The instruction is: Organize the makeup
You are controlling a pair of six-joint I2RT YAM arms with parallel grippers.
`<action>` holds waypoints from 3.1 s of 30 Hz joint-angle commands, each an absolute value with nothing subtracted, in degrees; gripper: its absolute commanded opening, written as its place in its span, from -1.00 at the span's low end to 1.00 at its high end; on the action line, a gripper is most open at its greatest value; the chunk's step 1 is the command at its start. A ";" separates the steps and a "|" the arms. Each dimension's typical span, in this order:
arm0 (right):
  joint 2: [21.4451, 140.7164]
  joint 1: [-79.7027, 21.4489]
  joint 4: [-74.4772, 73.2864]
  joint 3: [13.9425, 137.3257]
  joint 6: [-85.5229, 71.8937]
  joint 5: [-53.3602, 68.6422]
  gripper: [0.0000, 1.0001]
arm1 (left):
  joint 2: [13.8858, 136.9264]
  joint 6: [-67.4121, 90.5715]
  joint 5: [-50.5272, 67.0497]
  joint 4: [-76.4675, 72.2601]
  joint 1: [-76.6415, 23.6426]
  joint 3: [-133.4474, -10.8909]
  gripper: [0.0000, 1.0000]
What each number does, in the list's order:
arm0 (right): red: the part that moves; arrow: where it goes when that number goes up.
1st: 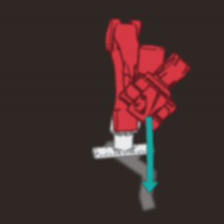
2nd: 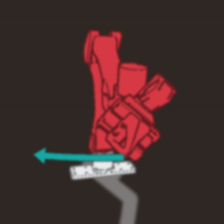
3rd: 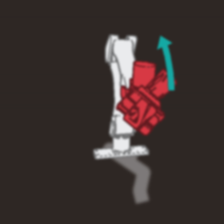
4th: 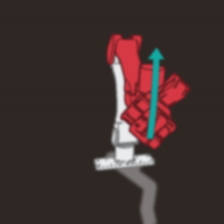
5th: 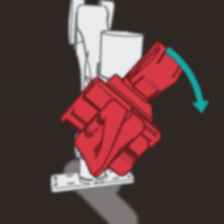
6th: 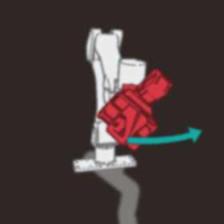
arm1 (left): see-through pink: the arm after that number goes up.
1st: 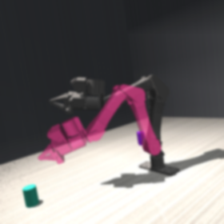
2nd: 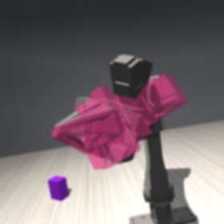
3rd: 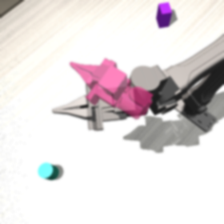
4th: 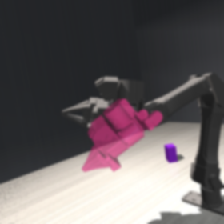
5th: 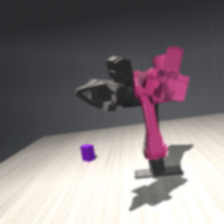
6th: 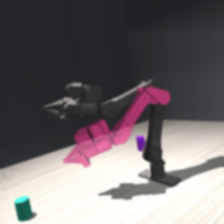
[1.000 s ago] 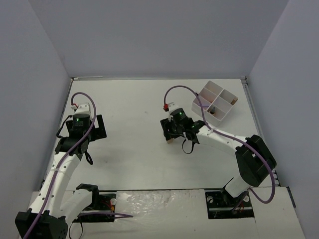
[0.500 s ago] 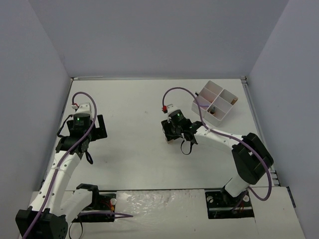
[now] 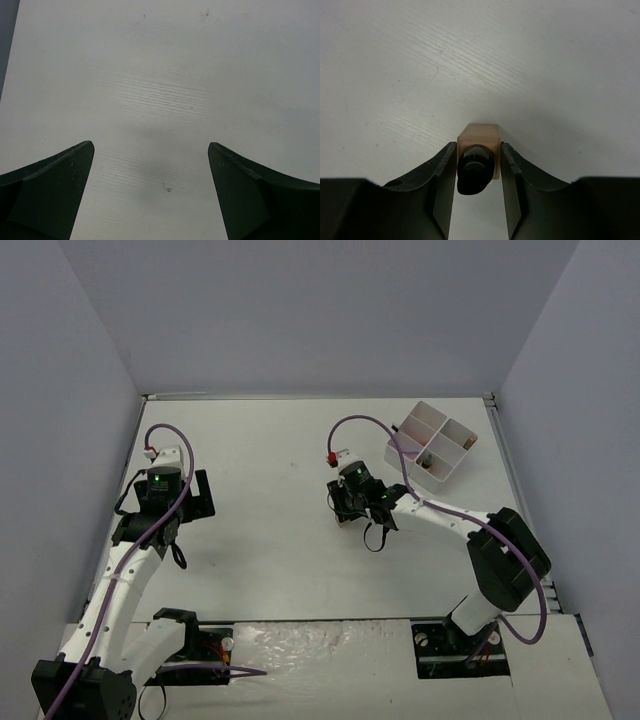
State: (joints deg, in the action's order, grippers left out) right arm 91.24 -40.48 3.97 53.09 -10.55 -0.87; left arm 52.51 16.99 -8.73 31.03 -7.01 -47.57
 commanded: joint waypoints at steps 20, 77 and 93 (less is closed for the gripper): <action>78.49 -7.98 3.80 56.96 -18.29 -12.39 -1.00 | 51.86 16.52 -6.51 27.95 -5.98 -49.66 0.94; 89.14 -4.09 7.37 55.85 -30.07 -21.70 0.01 | 50.66 16.26 -6.06 28.17 -5.89 -49.48 0.94; 61.36 -4.04 -0.38 59.71 -14.49 -17.12 1.00 | 46.00 17.69 -5.77 36.78 -5.92 -57.07 0.94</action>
State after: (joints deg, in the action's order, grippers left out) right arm 71.11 -4.16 0.86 56.01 -20.80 -17.45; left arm 48.47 17.11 -5.99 33.52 -6.24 -48.63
